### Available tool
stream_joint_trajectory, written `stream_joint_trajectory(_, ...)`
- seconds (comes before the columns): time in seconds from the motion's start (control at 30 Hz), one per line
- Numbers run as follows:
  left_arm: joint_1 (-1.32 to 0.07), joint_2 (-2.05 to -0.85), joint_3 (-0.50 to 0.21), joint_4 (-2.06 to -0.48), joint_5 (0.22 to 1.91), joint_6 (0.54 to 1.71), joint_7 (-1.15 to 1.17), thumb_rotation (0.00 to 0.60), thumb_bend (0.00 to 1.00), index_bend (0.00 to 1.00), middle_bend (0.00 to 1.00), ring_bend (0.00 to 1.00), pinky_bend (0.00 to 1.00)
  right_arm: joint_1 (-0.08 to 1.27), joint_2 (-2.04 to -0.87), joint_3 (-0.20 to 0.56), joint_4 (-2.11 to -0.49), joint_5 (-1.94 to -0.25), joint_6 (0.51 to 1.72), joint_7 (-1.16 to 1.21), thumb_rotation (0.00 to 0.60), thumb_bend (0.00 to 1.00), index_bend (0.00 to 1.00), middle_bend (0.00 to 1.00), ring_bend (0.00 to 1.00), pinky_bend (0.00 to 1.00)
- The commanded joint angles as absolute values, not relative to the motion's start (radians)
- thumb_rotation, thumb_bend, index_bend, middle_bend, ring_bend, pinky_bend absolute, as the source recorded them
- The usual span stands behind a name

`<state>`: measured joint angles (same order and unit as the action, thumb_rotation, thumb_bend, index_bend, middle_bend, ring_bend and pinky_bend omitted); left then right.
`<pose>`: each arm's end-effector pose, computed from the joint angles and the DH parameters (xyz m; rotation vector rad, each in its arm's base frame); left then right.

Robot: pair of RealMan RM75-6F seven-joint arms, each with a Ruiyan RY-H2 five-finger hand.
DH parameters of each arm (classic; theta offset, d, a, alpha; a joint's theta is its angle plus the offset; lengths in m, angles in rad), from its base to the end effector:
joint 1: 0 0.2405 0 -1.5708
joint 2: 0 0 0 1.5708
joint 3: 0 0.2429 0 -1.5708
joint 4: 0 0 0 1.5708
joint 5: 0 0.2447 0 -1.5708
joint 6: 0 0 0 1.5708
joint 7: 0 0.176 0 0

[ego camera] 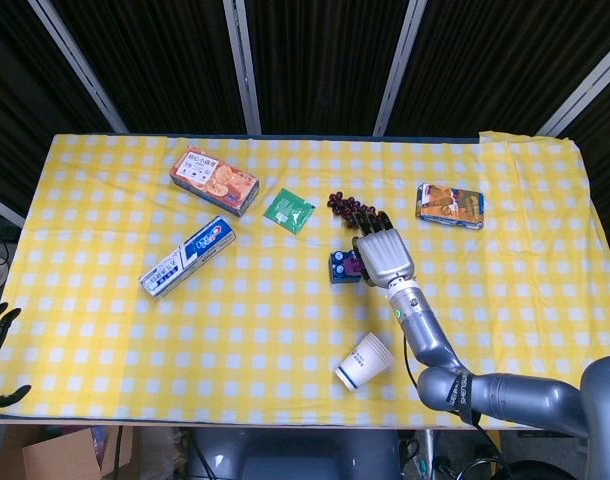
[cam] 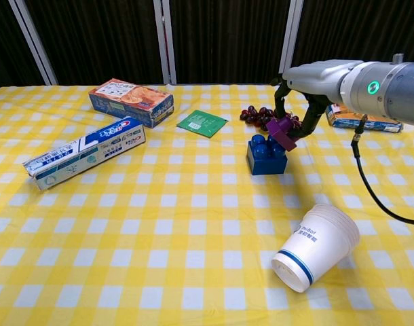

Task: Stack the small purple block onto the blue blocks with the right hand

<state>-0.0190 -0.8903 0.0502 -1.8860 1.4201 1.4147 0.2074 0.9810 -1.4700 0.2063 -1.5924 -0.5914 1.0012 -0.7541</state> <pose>-0.3125 0.1643 0.1421 -1.4315 -0.9817 -0.5810 -0.0908 -0.4070 -0.0398 1.8268 -0.8546 0.6688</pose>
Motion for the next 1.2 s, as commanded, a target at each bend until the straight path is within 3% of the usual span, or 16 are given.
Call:
stream_joint_trajectory(0.03, -0.017, -0.888, 0.05, -1.886, 1.421, 1.419, 0.205, 0.6, 0.0, 0.06, 0.0, 0.0, 0.04, 0.986, -1.477, 0.203, -1.583, -0.594, 0.997, -0.751, 0.6, 0.41, 0.51, 0.0, 0.0, 0.0)
stream_joint_trajectory(1.2, -0.021, -0.876, 0.047, -1.872, 1.416, 1.402, 0.157, 0.6, 0.0, 0.06, 0.0, 0.0, 0.04, 1.052, -1.599, 0.19, -1.479, -0.529, 0.984, -0.791, 0.6, 0.41, 0.51, 0.0, 0.0, 0.0)
